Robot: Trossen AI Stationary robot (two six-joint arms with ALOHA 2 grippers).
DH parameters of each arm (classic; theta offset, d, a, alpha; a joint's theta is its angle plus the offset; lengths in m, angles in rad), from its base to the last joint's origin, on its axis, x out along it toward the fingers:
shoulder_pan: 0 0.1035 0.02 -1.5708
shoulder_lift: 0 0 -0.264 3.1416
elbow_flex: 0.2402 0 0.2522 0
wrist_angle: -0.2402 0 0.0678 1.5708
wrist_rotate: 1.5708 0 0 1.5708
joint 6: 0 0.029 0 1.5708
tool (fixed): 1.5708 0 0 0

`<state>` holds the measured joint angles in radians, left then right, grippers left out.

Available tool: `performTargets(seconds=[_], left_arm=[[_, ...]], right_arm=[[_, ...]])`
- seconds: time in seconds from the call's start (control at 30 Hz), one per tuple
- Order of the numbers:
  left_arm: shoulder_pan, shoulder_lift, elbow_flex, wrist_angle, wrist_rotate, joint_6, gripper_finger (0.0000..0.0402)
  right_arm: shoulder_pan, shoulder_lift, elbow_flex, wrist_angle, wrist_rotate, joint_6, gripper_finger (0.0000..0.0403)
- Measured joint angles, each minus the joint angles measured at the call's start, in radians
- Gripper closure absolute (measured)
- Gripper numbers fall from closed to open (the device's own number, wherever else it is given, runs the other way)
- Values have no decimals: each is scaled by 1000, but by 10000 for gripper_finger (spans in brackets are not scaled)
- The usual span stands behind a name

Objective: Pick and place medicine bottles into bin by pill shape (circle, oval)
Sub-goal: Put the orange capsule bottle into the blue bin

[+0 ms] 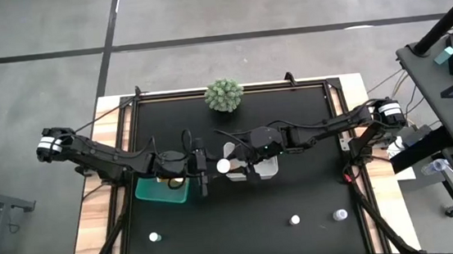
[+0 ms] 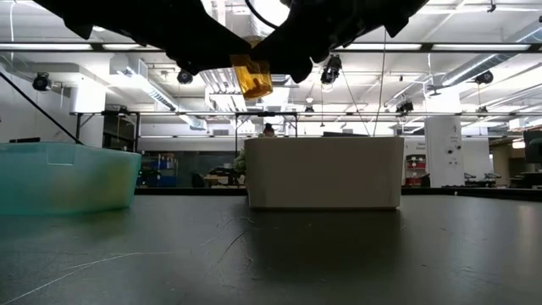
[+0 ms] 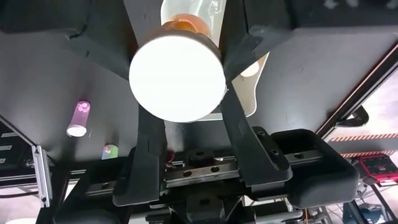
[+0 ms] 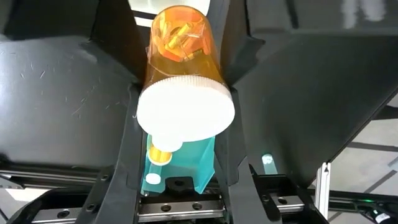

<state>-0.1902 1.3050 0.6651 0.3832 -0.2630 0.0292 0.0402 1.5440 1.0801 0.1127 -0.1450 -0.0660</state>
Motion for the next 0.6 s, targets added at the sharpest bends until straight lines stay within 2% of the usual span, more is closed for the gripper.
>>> performTargets(seconds=[0.2,0.43,0.6], left_arm=[[-7,-14,3,-27,-17,-20,229],[-115,-172,14,-391,-171,-223,232],[-236,-315,16,-688,-277,-476,232]], right_arm=[[-10,-7,-1,0,1,2,158],[-47,-52,-1,-31,-4,19,110],[-78,-53,-1,-27,-1,26,97]])
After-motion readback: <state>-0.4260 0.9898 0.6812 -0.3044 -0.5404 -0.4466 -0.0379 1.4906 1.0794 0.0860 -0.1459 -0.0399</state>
